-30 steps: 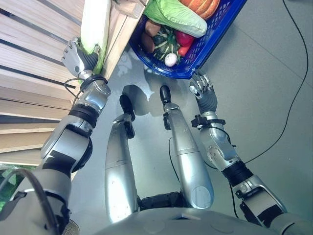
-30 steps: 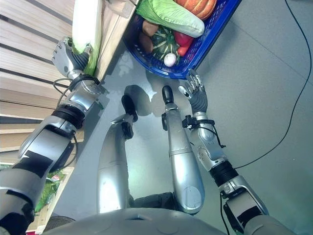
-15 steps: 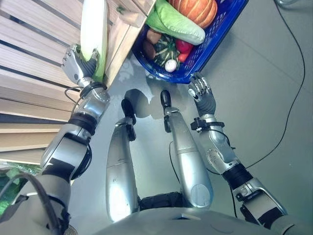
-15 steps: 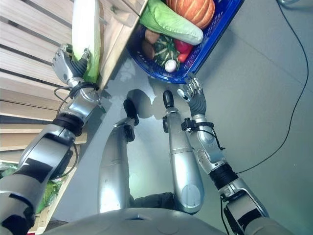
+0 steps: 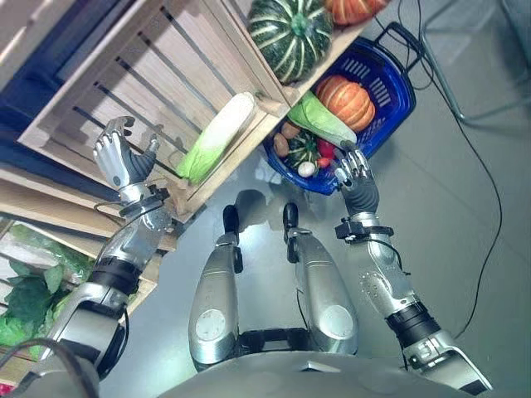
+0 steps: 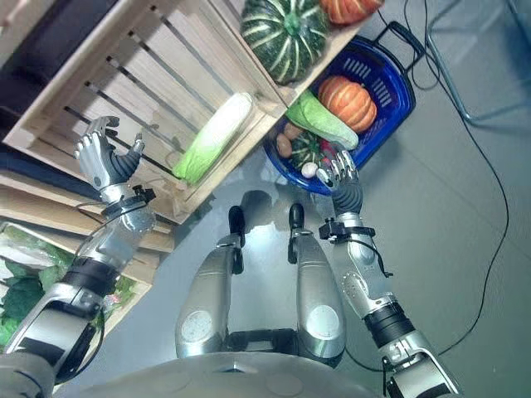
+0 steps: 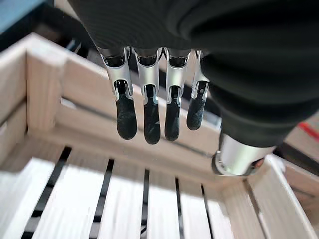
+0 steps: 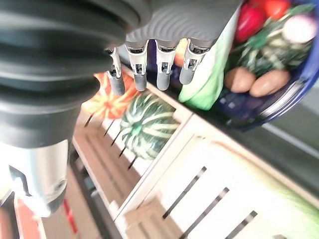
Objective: Pick up fruits and vegetables into the basket
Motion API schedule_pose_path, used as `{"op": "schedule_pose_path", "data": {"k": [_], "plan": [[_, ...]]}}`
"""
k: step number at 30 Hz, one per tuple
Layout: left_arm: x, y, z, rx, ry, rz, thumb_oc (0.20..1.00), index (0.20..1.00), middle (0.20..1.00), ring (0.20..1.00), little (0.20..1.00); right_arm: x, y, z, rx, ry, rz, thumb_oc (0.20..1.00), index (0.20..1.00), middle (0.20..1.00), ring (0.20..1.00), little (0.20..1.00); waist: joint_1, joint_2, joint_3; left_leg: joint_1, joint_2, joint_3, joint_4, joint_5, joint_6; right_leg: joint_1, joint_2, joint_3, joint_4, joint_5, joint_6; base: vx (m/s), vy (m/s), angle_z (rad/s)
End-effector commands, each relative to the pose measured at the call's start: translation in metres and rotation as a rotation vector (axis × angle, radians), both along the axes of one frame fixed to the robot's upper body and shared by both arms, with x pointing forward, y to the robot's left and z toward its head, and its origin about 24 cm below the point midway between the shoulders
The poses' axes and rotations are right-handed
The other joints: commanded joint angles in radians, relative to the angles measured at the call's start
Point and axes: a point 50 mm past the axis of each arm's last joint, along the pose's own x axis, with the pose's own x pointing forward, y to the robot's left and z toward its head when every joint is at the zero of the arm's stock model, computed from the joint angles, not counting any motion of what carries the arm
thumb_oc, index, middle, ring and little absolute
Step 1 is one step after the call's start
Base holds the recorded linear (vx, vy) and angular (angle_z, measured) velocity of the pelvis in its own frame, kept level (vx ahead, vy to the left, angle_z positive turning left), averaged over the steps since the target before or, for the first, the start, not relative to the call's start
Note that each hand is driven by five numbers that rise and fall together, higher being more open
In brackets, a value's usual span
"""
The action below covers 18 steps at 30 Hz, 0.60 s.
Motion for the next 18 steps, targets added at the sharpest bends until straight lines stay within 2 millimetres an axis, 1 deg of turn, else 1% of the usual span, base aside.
{"op": "schedule_pose_path", "data": {"k": [1,3,6,7,8,9,10,13,18], "plan": [[-0.009,-0.001,-0.002,0.02,0.008,-0.038,0.2,0.2,0.2,0.2,0.2,-0.013,-0.01,0.007,0.024,-0.043,-0.008,1.0,1.0,1.0,1.0,1.0,-0.012,0.02,-0.149,-0.012,-0.086,-0.032,-0.052,0.01,0.059,0.122,0.015,-0.02,-0.215,0.103,0.029,0.12,0.031,0.16],[-0.011,-0.001,-0.007,0.011,0.037,-0.048,0.2,0.2,0.2,0.2,0.2,-0.013,-0.012,0.005,0.024,-0.039,-0.008,1.0,1.0,1.0,1.0,1.0,-0.01,0.022,-0.164,0.013,-0.085,-0.038,-0.083,0.018,0.059,0.147,0.013,-0.023,-0.242,0.11,0.031,0.07,0.015,0.13],[-0.016,-0.002,-0.019,-0.019,0.103,-0.061,0.2,0.2,0.2,0.2,0.2,-0.014,-0.013,0.001,0.02,-0.014,-0.009,1.0,1.0,1.0,1.0,1.0,-0.008,0.026,-0.196,0.058,-0.084,-0.041,-0.127,0.028,0.059,0.193,0.012,-0.028,-0.288,0.123,0.034,0.09,0.019,0.04],[-0.017,-0.003,-0.026,-0.039,0.141,-0.073,0.589,0.589,0.589,0.589,0.589,-0.016,-0.013,-0.001,0.012,0.002,-0.009,1.0,1.0,1.0,1.0,1.0,-0.01,0.027,-0.209,0.072,-0.082,-0.037,-0.135,0.025,0.06,0.206,0.012,-0.03,-0.297,0.123,0.034,0.08,0.027,0.04],[-0.017,-0.004,-0.027,-0.042,0.147,-0.076,0.849,0.849,0.849,0.849,0.849,-0.016,-0.013,-0.002,0.012,0.005,-0.01,1.0,1.0,1.0,1.0,1.0,-0.01,0.027,-0.209,0.074,-0.082,-0.035,-0.135,0.025,0.06,0.208,0.013,-0.029,-0.298,0.123,0.034,0.07,0.025,0.05],[-0.019,-0.004,-0.028,-0.051,0.159,-0.079,1.0,1.0,1.0,1.0,1.0,-0.016,-0.014,-0.003,0.012,0.014,-0.013,1.0,1.0,1.0,1.0,1.0,-0.011,0.028,-0.21,0.074,-0.081,-0.029,-0.13,0.024,0.062,0.209,0.013,-0.03,-0.296,0.124,0.033,0.03,0.017,0.1],[-0.018,-0.007,-0.031,-0.052,0.169,-0.086,1.0,1.0,1.0,1.0,1.0,-0.016,-0.014,-0.005,0.012,0.025,-0.015,1.0,1.0,1.0,1.0,1.0,-0.013,0.027,-0.207,0.075,-0.081,-0.023,-0.118,0.015,0.065,0.209,0.012,-0.031,-0.287,0.117,0.032,0.03,0.022,0.08],[-0.014,-0.008,-0.03,-0.058,0.176,-0.094,1.0,1.0,1.0,1.0,1.0,-0.014,-0.015,-0.007,0.007,0.037,-0.01,1.0,1.0,1.0,1.0,1.0,-0.019,0.026,-0.196,0.072,-0.079,-0.011,-0.102,0.007,0.068,0.205,0.014,-0.027,-0.276,0.112,0.031,0.0,0.008,0.0],[0.0,-0.02,-0.026,-0.058,0.159,-0.112,1.0,1.0,1.0,1.0,1.0,-0.011,-0.012,-0.01,0.008,0.053,0.005,1.0,1.0,1.0,1.0,1.0,-0.04,0.014,-0.149,0.03,-0.071,0.015,-0.035,-0.007,0.073,0.168,0.019,-0.014,-0.23,0.104,0.027,-0.04,-0.001,-0.16]]}}
